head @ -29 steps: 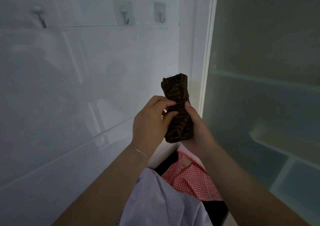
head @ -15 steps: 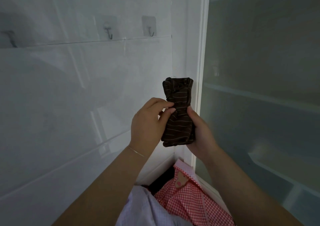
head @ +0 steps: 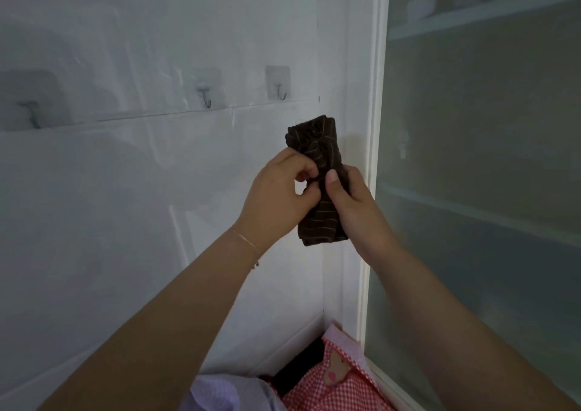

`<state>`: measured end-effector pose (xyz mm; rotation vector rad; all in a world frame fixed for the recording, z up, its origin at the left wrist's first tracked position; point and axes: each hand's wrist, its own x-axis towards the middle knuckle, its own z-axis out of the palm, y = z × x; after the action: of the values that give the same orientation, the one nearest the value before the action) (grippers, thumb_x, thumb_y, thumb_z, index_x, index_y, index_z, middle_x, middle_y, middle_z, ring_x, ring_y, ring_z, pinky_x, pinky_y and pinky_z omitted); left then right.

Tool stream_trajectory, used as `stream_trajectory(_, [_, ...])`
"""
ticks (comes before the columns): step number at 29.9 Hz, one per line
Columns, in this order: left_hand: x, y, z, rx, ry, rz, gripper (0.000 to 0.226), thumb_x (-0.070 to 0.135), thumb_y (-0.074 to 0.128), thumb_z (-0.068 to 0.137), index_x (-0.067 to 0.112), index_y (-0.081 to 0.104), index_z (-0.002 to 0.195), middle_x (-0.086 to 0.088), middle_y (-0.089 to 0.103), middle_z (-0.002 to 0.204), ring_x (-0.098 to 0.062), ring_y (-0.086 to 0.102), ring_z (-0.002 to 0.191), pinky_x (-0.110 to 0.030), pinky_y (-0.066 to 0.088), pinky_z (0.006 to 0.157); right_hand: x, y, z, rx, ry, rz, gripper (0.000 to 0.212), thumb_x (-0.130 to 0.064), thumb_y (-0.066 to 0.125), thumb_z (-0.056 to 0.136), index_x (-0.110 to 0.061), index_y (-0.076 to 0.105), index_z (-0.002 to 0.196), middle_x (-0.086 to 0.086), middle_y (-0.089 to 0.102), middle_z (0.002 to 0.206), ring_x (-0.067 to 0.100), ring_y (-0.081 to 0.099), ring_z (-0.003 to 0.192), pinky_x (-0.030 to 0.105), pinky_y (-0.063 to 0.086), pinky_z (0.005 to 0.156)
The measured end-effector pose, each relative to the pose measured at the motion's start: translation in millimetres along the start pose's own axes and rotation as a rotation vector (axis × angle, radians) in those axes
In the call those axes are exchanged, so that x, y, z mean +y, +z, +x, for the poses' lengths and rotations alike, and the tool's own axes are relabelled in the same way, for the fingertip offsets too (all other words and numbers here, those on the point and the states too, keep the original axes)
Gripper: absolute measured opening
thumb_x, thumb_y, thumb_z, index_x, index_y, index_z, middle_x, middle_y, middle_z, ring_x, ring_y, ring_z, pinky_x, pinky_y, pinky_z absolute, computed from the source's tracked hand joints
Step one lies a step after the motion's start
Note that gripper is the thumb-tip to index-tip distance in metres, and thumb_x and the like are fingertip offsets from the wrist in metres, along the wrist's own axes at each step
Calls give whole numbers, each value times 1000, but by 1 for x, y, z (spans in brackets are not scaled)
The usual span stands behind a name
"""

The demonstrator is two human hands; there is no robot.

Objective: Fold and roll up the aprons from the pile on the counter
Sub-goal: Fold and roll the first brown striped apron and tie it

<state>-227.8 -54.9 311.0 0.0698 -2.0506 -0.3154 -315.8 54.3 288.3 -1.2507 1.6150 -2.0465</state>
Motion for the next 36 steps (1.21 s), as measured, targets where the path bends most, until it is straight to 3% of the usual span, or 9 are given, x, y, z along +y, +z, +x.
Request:
stream_trajectory(5, [-10,-9,49,40,28,192,12,14,58,82,7,62,91,2,46,88,-13,46,78,-20,38,69,-27,-2,46,-60,-70,143,37,-21,56,93,-25,47,128,10,60,119,22,64,106,42,56,84])
stream_trajectory(9, [-22,-22,90,-187,-148,29,8,10,58,91,9,58,100,2,41,90,-3,42,75,-3,32,67,-38,-5,73,-101,-141,198,55,-14,64,85,-24,46,136,10,53,130,19,59,115,39,49,99])
stream_trajectory(12, [-31,-29,117,-252,-171,38,7,17,59,91,17,53,95,5,43,88,-5,44,74,-8,37,70,-43,-2,92,-85,-193,217,57,-7,64,88,-21,43,139,8,51,132,16,59,115,40,47,102])
stream_trajectory(14, [-41,-29,129,-196,-49,252,13,24,60,85,14,59,93,-4,50,94,-21,51,87,-28,39,79,-42,3,105,-70,-205,220,59,-9,65,84,-24,44,138,8,52,132,19,58,117,44,47,101])
stream_trajectory(17, [-56,-24,137,-22,118,579,16,23,58,79,10,62,87,-9,56,92,-32,51,89,-31,26,74,-36,9,125,-22,-253,171,59,-5,65,84,-27,44,135,8,50,134,20,53,122,46,47,101])
stream_trajectory(21, [-70,-19,143,222,276,786,11,20,56,75,11,62,76,-7,58,84,-27,44,85,-34,28,77,-32,20,148,38,-352,59,58,6,59,86,-21,40,135,5,47,133,11,52,118,33,49,98])
stream_trajectory(24, [-77,-18,148,253,241,855,9,18,58,75,11,63,74,-7,59,85,-28,47,86,-36,29,82,-29,31,162,84,-425,-8,57,13,55,84,-10,39,134,5,47,129,-7,52,108,25,48,96])
stream_trajectory(32, [-83,-15,149,243,223,884,7,17,60,70,13,66,69,-6,59,84,-31,53,84,-37,29,83,-14,33,176,92,-441,-91,58,10,56,83,-15,39,132,6,49,128,24,52,119,44,47,100])
stream_trajectory(36, [-84,-13,144,283,219,862,7,17,59,67,12,64,66,-6,58,82,-30,50,83,-37,28,84,-13,32,175,68,-428,-97,57,10,59,84,-16,40,131,10,50,128,18,55,115,32,52,94])
